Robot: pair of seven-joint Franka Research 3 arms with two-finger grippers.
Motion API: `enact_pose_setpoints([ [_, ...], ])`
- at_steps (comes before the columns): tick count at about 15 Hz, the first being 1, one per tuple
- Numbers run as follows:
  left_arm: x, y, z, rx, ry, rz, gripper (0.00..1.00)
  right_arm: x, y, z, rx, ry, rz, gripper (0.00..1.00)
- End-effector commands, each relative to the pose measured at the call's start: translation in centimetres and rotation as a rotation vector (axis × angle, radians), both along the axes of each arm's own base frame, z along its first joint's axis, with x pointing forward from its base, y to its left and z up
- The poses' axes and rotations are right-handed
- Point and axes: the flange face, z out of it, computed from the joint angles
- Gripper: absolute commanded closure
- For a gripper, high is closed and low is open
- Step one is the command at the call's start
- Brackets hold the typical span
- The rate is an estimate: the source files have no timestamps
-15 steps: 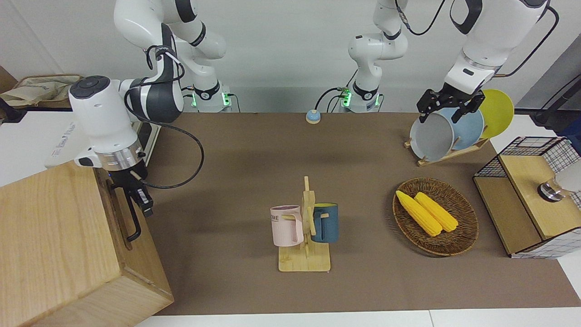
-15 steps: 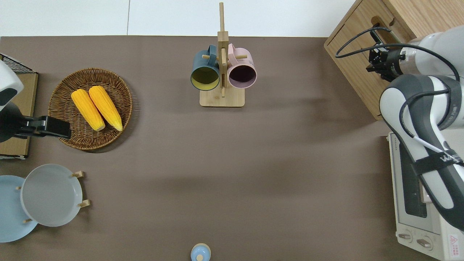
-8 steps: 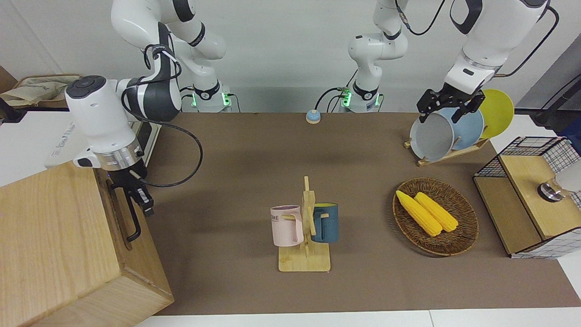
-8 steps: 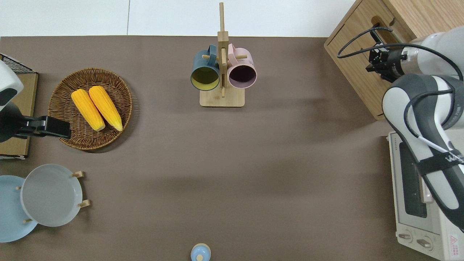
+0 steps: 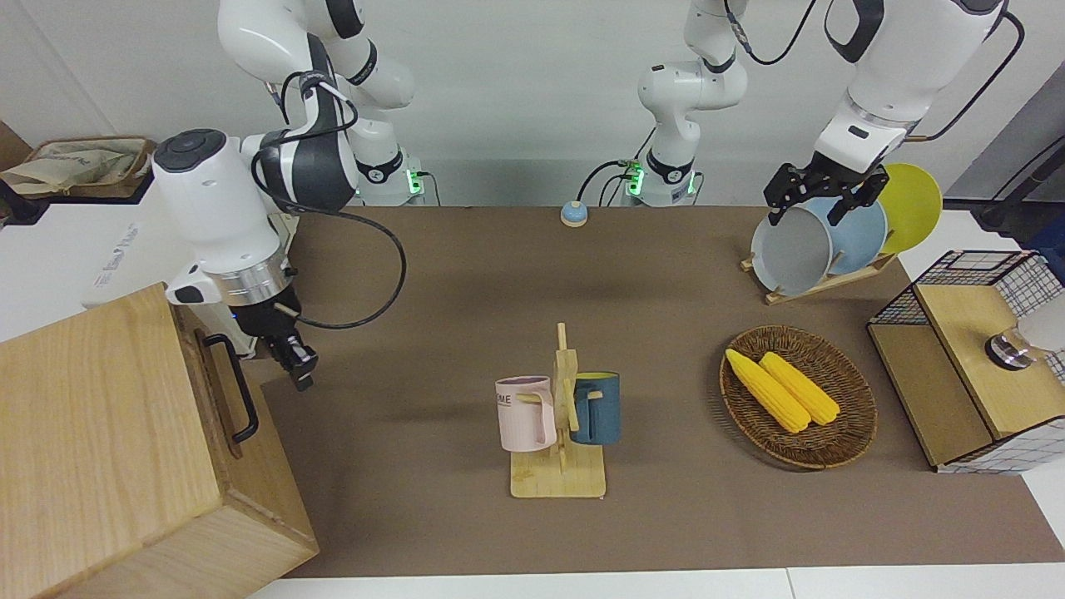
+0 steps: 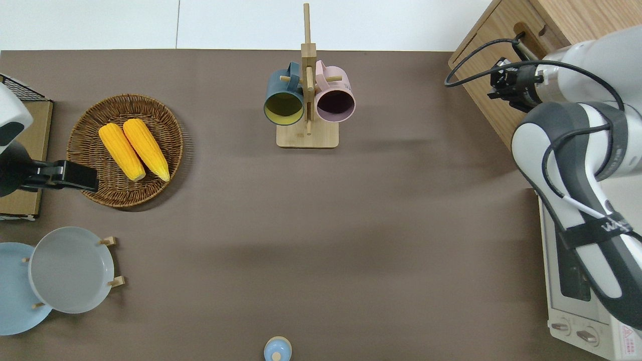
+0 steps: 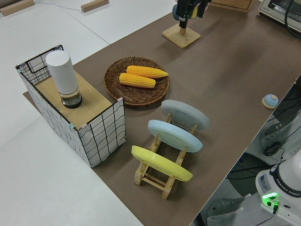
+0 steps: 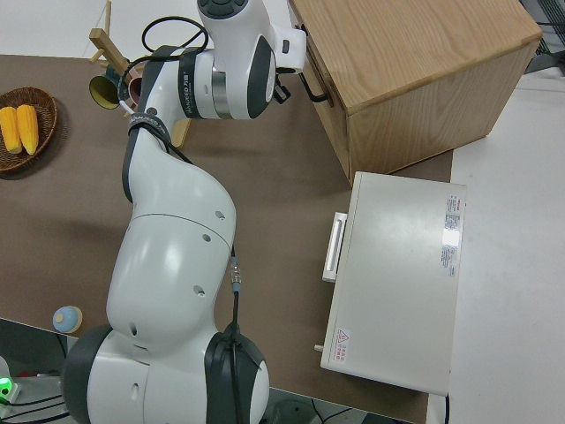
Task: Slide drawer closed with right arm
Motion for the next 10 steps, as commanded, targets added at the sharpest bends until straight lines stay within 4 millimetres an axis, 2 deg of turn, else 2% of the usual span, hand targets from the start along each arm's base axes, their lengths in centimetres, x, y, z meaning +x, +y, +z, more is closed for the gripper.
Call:
enact_pose_setpoints([
  [1,0.2,0.1,0.4,0.016,0.005,-0.012,0.01,-2.6,3.9,2.1,-0.033,0.095,0.166,1.000],
  [5,0.2,0.1,0.4,0.016,0.005,-0.012,0.01,-6.3,7.5,4.3,-0.093,0.223,0.375,1.000],
  [8,0.2,0.1,0.4,0.016,0.005,-0.012,0.01,-8.8,7.6,7.3,-0.121,0.242,0.470,1.000],
  [10,0.2,0.1,0.4,0.016,0.005,-0.012,0.01,-9.9,6.4,8.6,-0.137,0.245,0.586,1.000],
])
